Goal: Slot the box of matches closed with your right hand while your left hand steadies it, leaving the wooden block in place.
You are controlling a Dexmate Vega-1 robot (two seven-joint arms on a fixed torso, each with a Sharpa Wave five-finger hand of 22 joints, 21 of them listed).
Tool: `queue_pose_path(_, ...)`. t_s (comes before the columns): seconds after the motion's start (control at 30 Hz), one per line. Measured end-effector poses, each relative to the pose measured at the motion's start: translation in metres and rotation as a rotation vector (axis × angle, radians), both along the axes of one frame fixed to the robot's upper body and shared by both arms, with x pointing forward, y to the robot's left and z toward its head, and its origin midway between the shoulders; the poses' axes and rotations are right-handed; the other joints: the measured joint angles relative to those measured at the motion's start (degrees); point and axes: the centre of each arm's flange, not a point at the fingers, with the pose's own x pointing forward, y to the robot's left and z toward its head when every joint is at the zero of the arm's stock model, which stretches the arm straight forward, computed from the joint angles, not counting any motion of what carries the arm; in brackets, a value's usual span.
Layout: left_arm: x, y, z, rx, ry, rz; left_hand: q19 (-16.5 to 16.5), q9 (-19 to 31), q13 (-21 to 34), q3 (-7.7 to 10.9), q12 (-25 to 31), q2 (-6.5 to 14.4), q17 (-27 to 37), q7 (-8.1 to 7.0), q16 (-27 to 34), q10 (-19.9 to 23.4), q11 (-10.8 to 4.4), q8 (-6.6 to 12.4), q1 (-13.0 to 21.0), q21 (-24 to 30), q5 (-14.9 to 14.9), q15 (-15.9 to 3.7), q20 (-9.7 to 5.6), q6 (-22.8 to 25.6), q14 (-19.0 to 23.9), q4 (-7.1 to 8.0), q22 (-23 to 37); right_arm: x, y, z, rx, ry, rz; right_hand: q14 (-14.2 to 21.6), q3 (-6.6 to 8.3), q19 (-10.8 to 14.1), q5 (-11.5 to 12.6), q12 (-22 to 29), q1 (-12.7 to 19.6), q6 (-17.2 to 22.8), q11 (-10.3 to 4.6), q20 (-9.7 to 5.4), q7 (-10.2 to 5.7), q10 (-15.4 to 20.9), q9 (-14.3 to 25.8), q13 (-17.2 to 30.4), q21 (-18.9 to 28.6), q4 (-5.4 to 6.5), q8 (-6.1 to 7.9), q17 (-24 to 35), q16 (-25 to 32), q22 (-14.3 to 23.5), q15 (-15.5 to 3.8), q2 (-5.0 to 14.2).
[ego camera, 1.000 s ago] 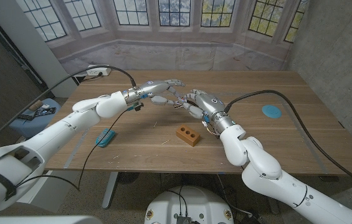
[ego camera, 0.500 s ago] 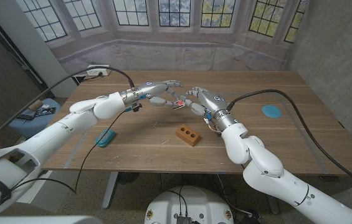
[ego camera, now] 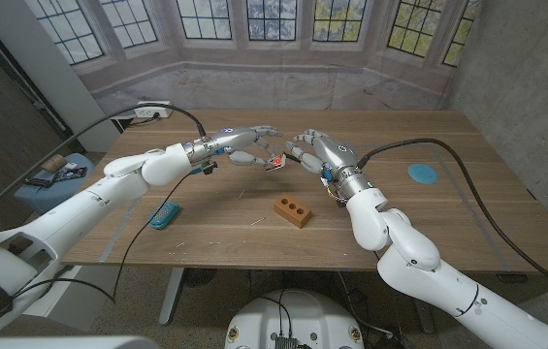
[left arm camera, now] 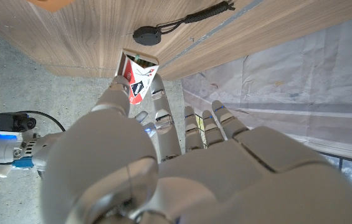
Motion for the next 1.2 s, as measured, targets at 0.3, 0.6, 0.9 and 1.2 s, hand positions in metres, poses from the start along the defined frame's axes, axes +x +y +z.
queue_pose_path(0.3, 0.005, 0.004, 0.002, 0.017, 0.006, -0.001, 0.0, 0.04, 0.0, 0.0, 0.0, 0.0, 0.0, 0.0, 0.0, 0.0, 0.0, 0.0, 0.0, 0.0, 0.0, 0.0, 0.0, 0.0, 0.0, 0.0, 0.0, 0.009, -0.006, 0.006, 0.055, -0.011, 0.008, 0.29, 0.16, 0.41, 0.0, 0.0, 0.0, 0.22, -0.51, -0.01, -0.18, 0.51, 0.0, 0.0, 0.0, -0.16, 0.06, 0.0, 0.0, 0.0, -0.29, 0.0)
queue_pose_path(0.6, 0.01, 0.008, 0.003, 0.034, 0.01, 0.01, 0.0, 0.05, 0.0, 0.0, 0.0, 0.0, 0.0, 0.0, 0.0, 0.0, 0.0, 0.0, 0.0, 0.0, 0.0, 0.0, 0.0, 0.0, 0.0, 0.0, 0.0, 0.019, -0.013, 0.011, 0.106, -0.02, 0.032, 0.84, 0.4, 0.51, 0.0, 0.0, 0.22, 0.41, -0.6, -0.11, 0.0, 0.6, 0.0, 0.0, 0.0, -0.4, 0.06, 0.01, 0.0, 0.01, -0.22, -0.22)
queue_pose_path(0.9, 0.015, 0.012, 0.005, 0.039, 0.016, 0.028, -0.04, 0.04, 0.0, 0.0, 0.0, 0.0, 0.0, 0.0, 0.0, 0.0, 0.0, -0.01, 0.0, 0.0, 0.0, 0.0, 0.03, 0.0, 0.0, 0.0, 0.0, 0.024, -0.019, 0.017, 0.163, -0.037, 0.077, 1.03, 0.4, 0.5, 0.0, 0.0, 0.33, 0.4, -0.83, -0.11, 0.0, 0.83, 0.0, 0.0, 0.0, -0.4, 0.06, 0.01, 0.0, 0.01, -0.41, -0.33)
queue_pose_path(1.2, 0.019, 0.014, 0.006, 0.032, 0.018, 0.055, -0.32, 0.03, 0.0, 0.0, 0.0, 0.0, 0.0, 0.0, 0.0, 0.0, 0.0, -0.01, 0.0, 0.0, 0.0, 0.21, 0.31, 0.0, -0.21, 0.0, 0.0, 0.027, -0.028, 0.02, 0.197, -0.049, 0.098, 1.03, 0.39, 0.71, 0.0, 0.0, 0.1, 0.61, -0.61, -0.31, -0.2, 1.04, 0.0, 0.0, 0.0, -0.4, 0.06, 0.02, 0.0, 0.01, -0.41, -0.56)
